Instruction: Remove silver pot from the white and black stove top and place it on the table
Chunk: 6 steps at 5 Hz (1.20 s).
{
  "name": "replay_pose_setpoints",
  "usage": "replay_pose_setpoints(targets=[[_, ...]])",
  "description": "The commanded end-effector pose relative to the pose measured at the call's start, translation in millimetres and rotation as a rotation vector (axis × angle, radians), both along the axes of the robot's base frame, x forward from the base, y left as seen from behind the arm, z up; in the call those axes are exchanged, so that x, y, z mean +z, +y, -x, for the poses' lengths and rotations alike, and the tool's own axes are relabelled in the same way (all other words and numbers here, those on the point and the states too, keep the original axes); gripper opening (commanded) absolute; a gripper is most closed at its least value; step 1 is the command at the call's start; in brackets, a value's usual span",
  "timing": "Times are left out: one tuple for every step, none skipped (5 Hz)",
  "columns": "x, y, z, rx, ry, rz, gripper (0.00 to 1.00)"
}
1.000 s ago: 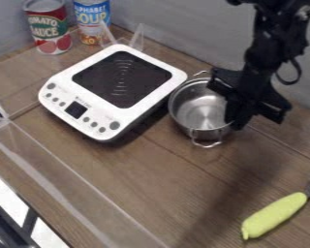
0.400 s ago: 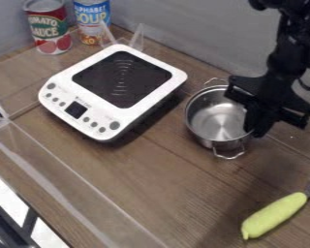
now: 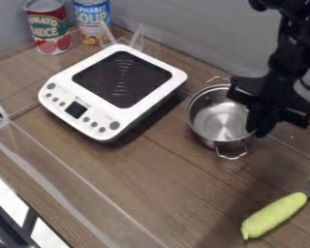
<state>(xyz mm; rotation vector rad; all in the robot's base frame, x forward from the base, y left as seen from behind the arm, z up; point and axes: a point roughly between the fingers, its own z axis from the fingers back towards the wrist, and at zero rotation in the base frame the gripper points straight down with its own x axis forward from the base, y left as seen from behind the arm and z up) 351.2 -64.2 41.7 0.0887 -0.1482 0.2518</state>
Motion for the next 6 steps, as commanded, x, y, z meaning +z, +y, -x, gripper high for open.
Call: replay_pose_setpoints(targets=[[7.4, -15.2, 1.1, 0.026, -0.047, 0.01, 0.0], [6.5, -25.6, 5.6, 0.054, -0.049, 0.01, 0.0], [6.7, -25.9, 5.0, 0.062, -0.048, 0.013, 1.0], [8.3, -25.8, 7.0, 0.068, -0.038, 0.019, 1.0], [20.6, -25.9, 6.7, 0.027, -0.031, 0.029, 1.0], [39.6, -22.8, 6.8, -0.007, -0.031, 0.033, 1.0]])
